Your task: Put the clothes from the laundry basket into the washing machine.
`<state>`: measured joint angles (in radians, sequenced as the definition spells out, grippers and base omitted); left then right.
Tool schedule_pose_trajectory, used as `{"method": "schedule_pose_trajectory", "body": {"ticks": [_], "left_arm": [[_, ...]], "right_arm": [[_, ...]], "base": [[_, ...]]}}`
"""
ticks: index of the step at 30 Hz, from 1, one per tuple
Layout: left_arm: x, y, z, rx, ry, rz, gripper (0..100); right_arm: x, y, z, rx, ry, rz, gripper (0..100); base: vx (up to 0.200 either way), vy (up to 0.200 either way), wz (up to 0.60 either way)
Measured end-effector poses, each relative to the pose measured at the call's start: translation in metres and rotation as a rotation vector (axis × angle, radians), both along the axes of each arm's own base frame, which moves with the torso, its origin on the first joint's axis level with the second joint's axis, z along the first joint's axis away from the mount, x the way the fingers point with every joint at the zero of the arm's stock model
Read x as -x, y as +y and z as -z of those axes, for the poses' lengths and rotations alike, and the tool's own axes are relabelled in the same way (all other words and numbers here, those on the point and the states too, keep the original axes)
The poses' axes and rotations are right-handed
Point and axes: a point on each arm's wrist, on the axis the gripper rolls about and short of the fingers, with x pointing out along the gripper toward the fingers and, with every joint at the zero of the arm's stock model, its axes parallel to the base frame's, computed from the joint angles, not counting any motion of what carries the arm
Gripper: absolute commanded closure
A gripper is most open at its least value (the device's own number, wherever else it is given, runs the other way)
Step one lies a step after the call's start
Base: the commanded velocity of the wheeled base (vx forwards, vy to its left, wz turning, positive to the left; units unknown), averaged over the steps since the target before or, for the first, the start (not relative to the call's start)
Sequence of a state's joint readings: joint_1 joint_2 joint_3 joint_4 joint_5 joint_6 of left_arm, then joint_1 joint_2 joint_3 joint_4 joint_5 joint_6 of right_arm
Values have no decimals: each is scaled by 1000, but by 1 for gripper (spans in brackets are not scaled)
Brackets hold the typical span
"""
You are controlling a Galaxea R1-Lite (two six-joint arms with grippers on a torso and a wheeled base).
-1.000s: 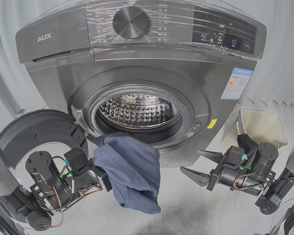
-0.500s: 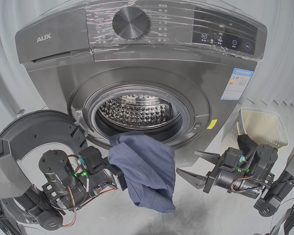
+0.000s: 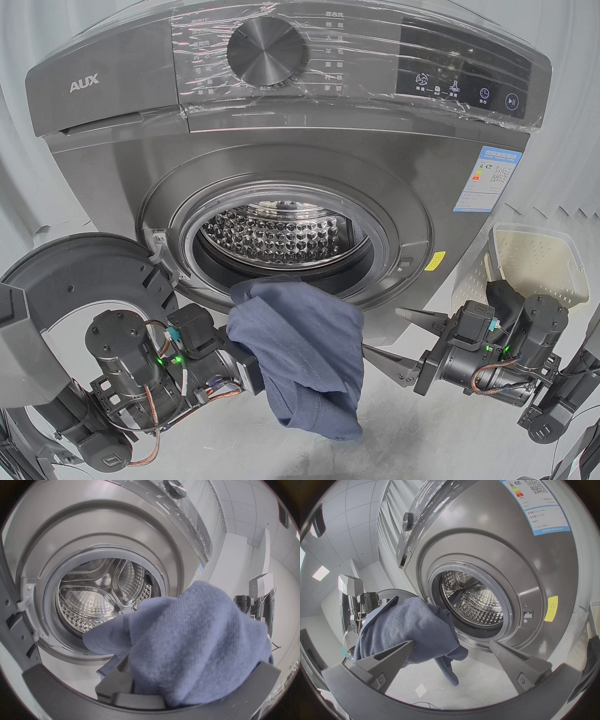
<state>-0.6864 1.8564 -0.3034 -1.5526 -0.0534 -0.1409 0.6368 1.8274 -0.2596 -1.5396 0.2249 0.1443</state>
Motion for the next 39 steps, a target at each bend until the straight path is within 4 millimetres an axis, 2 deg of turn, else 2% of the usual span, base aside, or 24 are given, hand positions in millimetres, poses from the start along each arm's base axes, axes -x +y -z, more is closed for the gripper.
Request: {"method": "schedule_pose_trajectory", "body": {"ticks": [5,11,26,39], "left_arm": [[-6,-4,-1,8,-13,-5,100],[-24,-16,-4,32,-46,-21,100],[-95,-27,25,29,-38,-153,100],[-139,-46,32,31,-41,-207,100]], "right_arm": [[1,2,0,-1,-2,-6,0],[4,4,-1,0,-3,-21,0],[8,8,0,1,-1,-40,0],[8,8,0,3,1,-42,0]], "base": [[0,0,0],[0,0,0],[0,0,0],[0,0,0]]}}
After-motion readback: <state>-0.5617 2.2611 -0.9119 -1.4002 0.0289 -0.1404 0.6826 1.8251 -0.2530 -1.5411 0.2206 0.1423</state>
